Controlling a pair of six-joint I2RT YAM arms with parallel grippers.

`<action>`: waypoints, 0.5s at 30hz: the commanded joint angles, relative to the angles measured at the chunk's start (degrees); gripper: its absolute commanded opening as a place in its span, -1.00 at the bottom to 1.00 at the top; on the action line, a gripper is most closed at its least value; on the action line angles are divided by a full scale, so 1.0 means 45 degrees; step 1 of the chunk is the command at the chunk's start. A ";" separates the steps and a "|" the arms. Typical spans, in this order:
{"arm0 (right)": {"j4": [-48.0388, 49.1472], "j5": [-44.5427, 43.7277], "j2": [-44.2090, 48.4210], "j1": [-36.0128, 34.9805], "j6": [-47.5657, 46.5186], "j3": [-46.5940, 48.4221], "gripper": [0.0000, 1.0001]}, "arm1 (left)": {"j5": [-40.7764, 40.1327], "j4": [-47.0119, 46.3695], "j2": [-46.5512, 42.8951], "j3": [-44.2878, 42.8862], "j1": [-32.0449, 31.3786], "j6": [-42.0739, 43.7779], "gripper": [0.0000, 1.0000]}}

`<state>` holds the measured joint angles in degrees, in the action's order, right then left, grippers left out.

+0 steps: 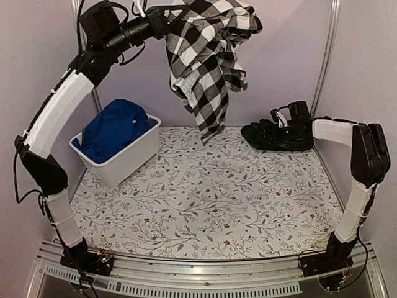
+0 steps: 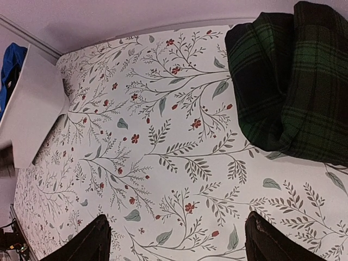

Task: Fold and stack the mixed laundry pile
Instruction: Place the crumpled shirt at the center of the board.

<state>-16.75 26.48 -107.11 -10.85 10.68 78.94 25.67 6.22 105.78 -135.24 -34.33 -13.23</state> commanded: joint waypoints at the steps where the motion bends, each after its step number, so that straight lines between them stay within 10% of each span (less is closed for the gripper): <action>1: 0.0226 -0.0020 0.0885 0.0023 0.0048 -0.0325 0.68 | 0.1712 -0.1167 0.0073 0.1810 -0.0257 -0.0901 -1.00; 5: 0.0261 0.0002 0.1193 0.0192 0.0025 -0.0734 0.69 | 0.2771 -0.3382 -0.0837 0.6702 0.0252 -0.1843 -0.89; 8: 0.0269 -0.0077 0.1439 0.0293 -0.0057 -0.1039 0.69 | 0.3431 -0.4201 -0.1350 1.0662 0.1524 -0.2950 -0.38; 11: 0.0279 0.0398 0.1656 0.0292 -0.0244 -0.1388 0.70 | 0.0781 -0.4828 -0.2494 1.4203 0.2925 -0.3917 0.33; 15: 0.0432 0.1220 0.1746 0.0054 -0.0524 -0.1891 0.68 | -0.1164 -0.2426 -0.2879 1.5004 0.2954 -0.2646 0.51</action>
<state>-16.08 28.21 -101.54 -9.69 10.07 72.55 29.21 -6.98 100.18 -68.10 -20.53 -27.03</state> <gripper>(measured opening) 0.844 0.745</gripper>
